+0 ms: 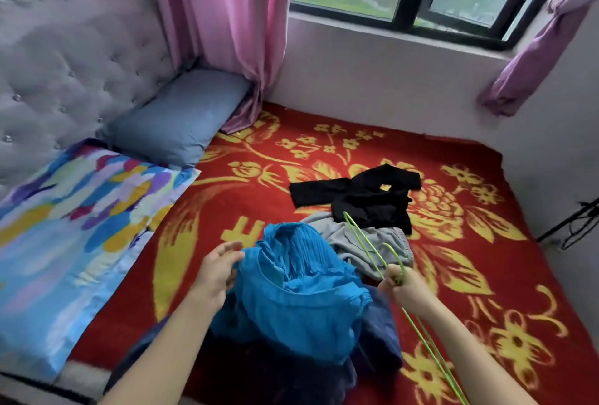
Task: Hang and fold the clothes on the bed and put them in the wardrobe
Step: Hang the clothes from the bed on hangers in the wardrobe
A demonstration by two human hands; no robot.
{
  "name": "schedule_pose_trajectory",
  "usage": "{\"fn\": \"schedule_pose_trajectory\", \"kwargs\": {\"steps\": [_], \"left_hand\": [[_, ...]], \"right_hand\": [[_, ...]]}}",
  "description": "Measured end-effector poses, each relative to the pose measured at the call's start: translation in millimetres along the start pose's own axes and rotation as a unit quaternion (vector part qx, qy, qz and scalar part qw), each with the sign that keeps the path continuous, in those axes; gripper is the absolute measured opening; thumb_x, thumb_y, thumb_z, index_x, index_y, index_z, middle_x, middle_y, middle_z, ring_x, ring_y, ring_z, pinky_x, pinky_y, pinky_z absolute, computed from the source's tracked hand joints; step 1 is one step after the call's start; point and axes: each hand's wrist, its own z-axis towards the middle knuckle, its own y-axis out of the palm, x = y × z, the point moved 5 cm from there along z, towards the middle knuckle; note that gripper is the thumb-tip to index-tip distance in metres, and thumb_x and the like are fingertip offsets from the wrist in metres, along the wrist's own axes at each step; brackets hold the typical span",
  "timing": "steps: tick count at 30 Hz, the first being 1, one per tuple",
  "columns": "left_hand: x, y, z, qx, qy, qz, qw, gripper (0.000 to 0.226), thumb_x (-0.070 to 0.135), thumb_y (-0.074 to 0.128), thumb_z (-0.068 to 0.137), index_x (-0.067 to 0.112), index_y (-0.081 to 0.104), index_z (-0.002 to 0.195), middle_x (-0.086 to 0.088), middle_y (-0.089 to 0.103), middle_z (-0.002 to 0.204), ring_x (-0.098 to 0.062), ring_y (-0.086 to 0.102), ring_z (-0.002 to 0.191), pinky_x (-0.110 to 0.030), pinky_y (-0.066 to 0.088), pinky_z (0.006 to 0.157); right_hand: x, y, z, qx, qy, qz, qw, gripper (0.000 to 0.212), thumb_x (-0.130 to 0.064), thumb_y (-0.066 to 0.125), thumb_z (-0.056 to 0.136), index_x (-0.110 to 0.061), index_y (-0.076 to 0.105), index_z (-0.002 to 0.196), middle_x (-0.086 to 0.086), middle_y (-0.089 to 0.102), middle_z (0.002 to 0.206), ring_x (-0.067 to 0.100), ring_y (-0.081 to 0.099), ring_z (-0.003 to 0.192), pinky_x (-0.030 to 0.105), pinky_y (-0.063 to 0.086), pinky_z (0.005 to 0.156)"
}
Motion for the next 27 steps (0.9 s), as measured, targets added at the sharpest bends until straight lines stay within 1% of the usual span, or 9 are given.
{"fn": "schedule_pose_trajectory", "kwargs": {"steps": [3, 7, 12, 16, 19, 21, 23, 25, 27], "left_hand": [[-10.3, -2.6, -6.9, -0.04, 0.001, 0.003, 0.999, 0.02, 0.011, 0.05, 0.095, 0.025, 0.061, 0.104, 0.002, 0.068, 0.087, -0.012, 0.061, 0.06, -0.027, 0.043, 0.057], [-11.5, -1.6, -11.3, -0.07, 0.007, -0.003, 0.998, 0.024, 0.013, 0.047, 0.097, 0.031, 0.059, 0.108, 0.006, 0.072, 0.087, -0.017, 0.065, 0.072, -0.028, 0.045, 0.062], [-6.7, 6.6, -14.1, -0.124, 0.035, 0.029, 0.991, 0.028, 0.015, 0.048, 0.096, 0.036, 0.056, 0.112, 0.006, 0.074, 0.092, -0.016, 0.069, 0.072, -0.029, 0.048, 0.066], [-8.0, 13.0, -16.6, -0.169, 0.043, 0.07, 0.982, 0.035, 0.012, 0.051, 0.095, 0.037, 0.055, 0.119, -0.001, 0.07, 0.097, -0.025, 0.06, 0.078, -0.032, 0.047, 0.075], [0.3, 13.0, -19.9, -0.188, 0.088, 0.137, 0.969, 0.041, 0.009, 0.052, 0.094, 0.038, 0.054, 0.122, 0.002, 0.061, 0.105, -0.02, 0.053, 0.097, -0.029, 0.041, 0.083], [10.0, 10.4, -22.5, -0.163, 0.168, 0.315, 0.92, 0.04, 0.012, 0.054, 0.092, 0.038, 0.054, 0.123, 0.007, 0.059, 0.116, -0.015, 0.057, 0.108, -0.023, 0.045, 0.082], [22.0, 6.7, -28.9, -0.053, 0.265, 0.529, 0.804, 0.036, 0.02, 0.055, 0.092, 0.031, 0.057, 0.126, 0.006, 0.061, 0.117, -0.019, 0.059, 0.102, -0.027, 0.046, 0.079], [35.7, 7.0, -46.5, 0.04, 0.348, 0.603, 0.717, 0.027, 0.024, 0.062, 0.089, 0.028, 0.066, 0.115, 0.001, 0.06, 0.103, -0.021, 0.054, 0.096, -0.031, 0.048, 0.073], [44.6, 11.9, -60.4, 0.054, 0.443, 0.605, 0.659, 0.017, 0.016, 0.081, 0.071, 0.02, 0.075, 0.086, -0.005, 0.059, 0.083, -0.028, 0.057, 0.081, -0.038, 0.05, 0.06]], "right_hand": [[-13.5, 6.3, -5.2, -0.078, -0.004, -0.049, 0.996, 0.025, 0.0, 0.043, 0.09, -0.024, 0.047, 0.094, 0.0, 0.056, 0.083, 0.009, 0.045, 0.059, 0.014, 0.034, 0.046], [-38.8, 4.2, -13.4, -0.12, -0.045, -0.126, 0.984, 0.036, -0.035, 0.048, 0.096, -0.034, 0.04, 0.132, -0.011, 0.053, 0.113, 0.002, 0.055, 0.087, 0.006, 0.038, 0.064], [-66.9, 2.8, -27.2, -0.135, -0.1, -0.198, 0.966, 0.024, -0.034, 0.051, 0.096, -0.029, 0.069, 0.11, -0.018, 0.068, 0.1, -0.003, 0.059, 0.081, 0.015, 0.045, 0.07], [-82.0, 4.3, -31.0, -0.125, -0.121, -0.067, 0.982, 0.017, -0.03, 0.058, 0.092, -0.03, 0.071, 0.102, -0.03, 0.061, 0.068, -0.011, 0.056, 0.062, 0.009, 0.041, 0.055], [-88.1, 0.1, -29.6, -0.086, -0.135, -0.003, 0.987, 0.013, -0.023, 0.061, 0.09, -0.03, 0.071, 0.087, -0.025, 0.056, 0.05, -0.005, 0.047, 0.047, 0.008, 0.032, 0.047], [-90.7, -1.0, -30.1, -0.055, -0.157, 0.032, 0.986, 0.018, -0.017, 0.062, 0.089, -0.024, 0.071, 0.075, -0.018, 0.055, 0.048, -0.001, 0.043, 0.045, 0.012, 0.031, 0.048], [-93.7, 1.4, -32.4, -0.04, -0.186, 0.048, 0.981, 0.027, -0.014, 0.061, 0.089, -0.017, 0.066, 0.063, -0.013, 0.047, 0.045, 0.002, 0.036, 0.043, 0.015, 0.029, 0.047], [-96.7, 3.0, -34.0, -0.019, -0.206, 0.059, 0.977, 0.039, -0.012, 0.06, 0.09, -0.026, 0.059, 0.053, -0.012, 0.041, 0.043, 0.003, 0.034, 0.042, 0.014, 0.025, 0.047], [-100.3, 3.0, -35.0, -0.009, -0.218, 0.077, 0.973, 0.045, -0.011, 0.06, 0.09, -0.027, 0.055, 0.048, -0.011, 0.038, 0.043, 0.003, 0.031, 0.041, 0.014, 0.022, 0.045]]}}
